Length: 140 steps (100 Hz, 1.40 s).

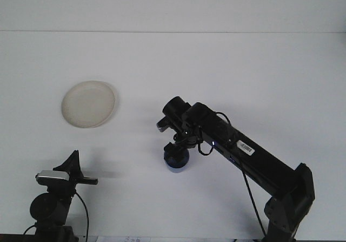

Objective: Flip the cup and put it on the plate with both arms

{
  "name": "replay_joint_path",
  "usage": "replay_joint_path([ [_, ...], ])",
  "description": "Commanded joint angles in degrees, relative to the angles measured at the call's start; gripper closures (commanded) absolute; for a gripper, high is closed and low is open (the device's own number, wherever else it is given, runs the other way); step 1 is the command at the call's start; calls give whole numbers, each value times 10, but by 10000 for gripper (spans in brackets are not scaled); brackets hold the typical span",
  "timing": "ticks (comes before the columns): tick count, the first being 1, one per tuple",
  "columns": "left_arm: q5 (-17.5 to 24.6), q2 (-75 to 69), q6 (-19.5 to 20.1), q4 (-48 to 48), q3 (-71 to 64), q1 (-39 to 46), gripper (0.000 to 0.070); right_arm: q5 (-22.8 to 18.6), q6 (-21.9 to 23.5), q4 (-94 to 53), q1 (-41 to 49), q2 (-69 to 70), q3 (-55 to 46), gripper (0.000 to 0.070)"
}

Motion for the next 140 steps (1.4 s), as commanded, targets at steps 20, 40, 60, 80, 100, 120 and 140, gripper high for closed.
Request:
replay_joint_path([
  [20,0,-1,0,8,-11,1,684,3,-10,-77,5,-40,140,261],
  [40,0,-1,0,8,-11,1,684,89,-23,-65,5,-168,170,262],
  [60,0,-1,0,8,-11,1,684,150,-21,2,5,-353,91,261],
  [80,0,-1,0,8,-11,1,684,185,12,156,5,-576,-157,261],
  [100,0,-1,0,8,-11,1,684,213,23,297,5,-795,-425,262],
  [120,0,-1,0,8,-11,1,684,209,23,350,5,-948,-567,262],
  [140,0,-1,-67,8,-11,1,684,209,22,344,5,-1000,-593,262],
])
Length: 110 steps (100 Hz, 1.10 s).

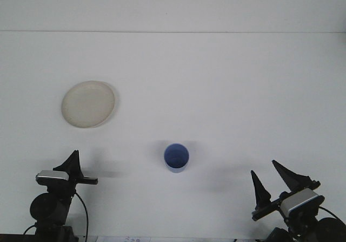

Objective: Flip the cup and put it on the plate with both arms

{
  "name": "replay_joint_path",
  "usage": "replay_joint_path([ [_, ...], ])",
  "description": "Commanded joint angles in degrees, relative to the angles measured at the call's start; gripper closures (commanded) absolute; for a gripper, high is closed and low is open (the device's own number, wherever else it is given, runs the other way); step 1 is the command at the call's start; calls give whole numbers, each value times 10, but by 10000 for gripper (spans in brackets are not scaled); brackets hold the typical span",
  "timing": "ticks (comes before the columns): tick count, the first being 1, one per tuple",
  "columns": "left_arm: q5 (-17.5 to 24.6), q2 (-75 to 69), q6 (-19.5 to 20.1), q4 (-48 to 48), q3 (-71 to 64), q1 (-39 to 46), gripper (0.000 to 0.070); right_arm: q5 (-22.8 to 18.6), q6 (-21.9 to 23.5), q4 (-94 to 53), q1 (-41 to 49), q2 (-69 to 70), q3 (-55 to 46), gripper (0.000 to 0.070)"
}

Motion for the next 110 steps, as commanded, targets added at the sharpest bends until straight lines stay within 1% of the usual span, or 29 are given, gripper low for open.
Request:
replay_joint_path([
  [1,0,-1,-56,8,-11,1,684,-1,7,6,5,-4,1,262],
  [5,0,-1,-77,9,-11,1,684,0,6,6,5,-4,1,262],
  [16,0,-1,-110,10,-11,1,684,0,6,5,5,-4,1,262],
  [25,0,-1,-161,23,-10,1,688,0,6,5,5,-4,1,262],
  [43,1,4,-219,2,49,1,689,0,5,5,5,-4,1,262],
  [55,1,40,-226,-27,141,1,689,0,5,3,5,-4,1,262],
  [63,2,89,-212,-55,217,1,677,0,5,1,5,-4,1,262],
  [65,4,104,-203,-65,238,1,661,0,5,1,5,-4,1,262],
  [68,13,127,-190,-80,268,1,604,0,5,1,5,-4,1,262],
  [71,25,150,-179,-97,298,1,513,0,5,1,5,-4,1,262],
  [79,62,216,-157,-143,374,1,214,0,5,0,5,-4,1,262],
  [82,78,239,-151,-161,400,0,138,0,5,0,5,-4,1,262],
  [84,93,255,-147,-173,417,0,107,0,5,-1,5,-4,1,262],
  [86,108,270,-141,-183,433,0,96,0,5,-1,5,-4,1,262],
  [98,196,358,-109,-242,518,-10,97,0,5,-2,5,-4,1,262],
  [105,223,408,-99,-275,560,-26,96,0,5,-4,5,-4,1,262],
  [110,227,443,-93,-300,588,-41,96,0,5,-5,5,-4,1,262],
])
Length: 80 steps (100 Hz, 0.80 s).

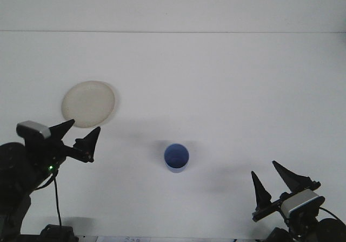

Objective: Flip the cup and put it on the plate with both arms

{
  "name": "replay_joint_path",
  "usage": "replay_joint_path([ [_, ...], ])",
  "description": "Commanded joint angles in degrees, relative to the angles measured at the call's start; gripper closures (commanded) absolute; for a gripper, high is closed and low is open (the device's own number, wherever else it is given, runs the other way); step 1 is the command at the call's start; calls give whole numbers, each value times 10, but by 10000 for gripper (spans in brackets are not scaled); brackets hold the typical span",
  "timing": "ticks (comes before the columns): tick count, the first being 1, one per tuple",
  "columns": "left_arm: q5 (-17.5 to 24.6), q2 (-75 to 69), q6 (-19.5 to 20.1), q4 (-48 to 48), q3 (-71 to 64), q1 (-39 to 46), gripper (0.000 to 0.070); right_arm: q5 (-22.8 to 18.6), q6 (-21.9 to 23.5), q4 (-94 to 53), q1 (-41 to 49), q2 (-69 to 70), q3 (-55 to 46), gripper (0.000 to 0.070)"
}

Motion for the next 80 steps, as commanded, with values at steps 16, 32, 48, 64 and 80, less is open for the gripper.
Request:
replay_joint_path([
  [16,9,149,49,-101,121,-82,96,0,6,-1,5,0,1,262],
  [32,4,256,66,-164,199,-155,96,0,6,-2,5,0,1,262],
  [48,-37,355,86,-196,260,-224,96,0,6,-2,5,0,1,262],
  [64,-55,442,106,-214,302,-273,95,0,6,-2,5,0,0,262],
  [80,-70,505,121,-233,320,-307,70,0,5,-2,5,0,0,262],
])
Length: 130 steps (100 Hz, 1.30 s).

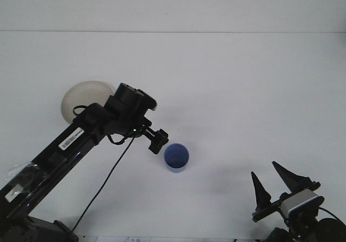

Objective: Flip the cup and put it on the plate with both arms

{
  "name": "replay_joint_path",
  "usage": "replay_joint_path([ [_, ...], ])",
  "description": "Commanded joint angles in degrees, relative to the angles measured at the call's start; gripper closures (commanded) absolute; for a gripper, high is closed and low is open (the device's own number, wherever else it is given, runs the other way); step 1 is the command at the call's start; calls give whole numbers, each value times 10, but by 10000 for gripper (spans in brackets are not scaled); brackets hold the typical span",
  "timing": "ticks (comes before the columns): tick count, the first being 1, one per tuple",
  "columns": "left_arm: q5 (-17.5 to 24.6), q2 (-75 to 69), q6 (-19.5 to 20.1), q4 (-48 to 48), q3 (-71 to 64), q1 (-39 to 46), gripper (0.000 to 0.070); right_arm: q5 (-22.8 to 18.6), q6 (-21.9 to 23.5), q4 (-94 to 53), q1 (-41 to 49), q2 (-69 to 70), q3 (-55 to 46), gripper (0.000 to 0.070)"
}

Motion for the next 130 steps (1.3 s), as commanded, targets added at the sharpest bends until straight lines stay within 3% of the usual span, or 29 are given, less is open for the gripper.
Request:
replay_joint_path([
  [1,-9,24,16,-8,14,-12,70,0,5,5,5,0,0,262],
  [49,-26,123,57,-10,14,-59,74,0,5,5,5,0,0,262],
  [89,-26,175,61,17,14,-64,89,0,5,5,5,0,0,262],
  [96,-26,180,63,17,14,-65,181,0,5,5,5,0,0,262],
  [116,-26,181,64,18,14,-70,577,0,5,5,5,0,0,262],
  [125,-26,181,64,15,14,-71,697,0,5,5,5,0,0,262],
  [130,-26,181,64,15,14,-72,695,0,5,5,5,0,0,262],
])
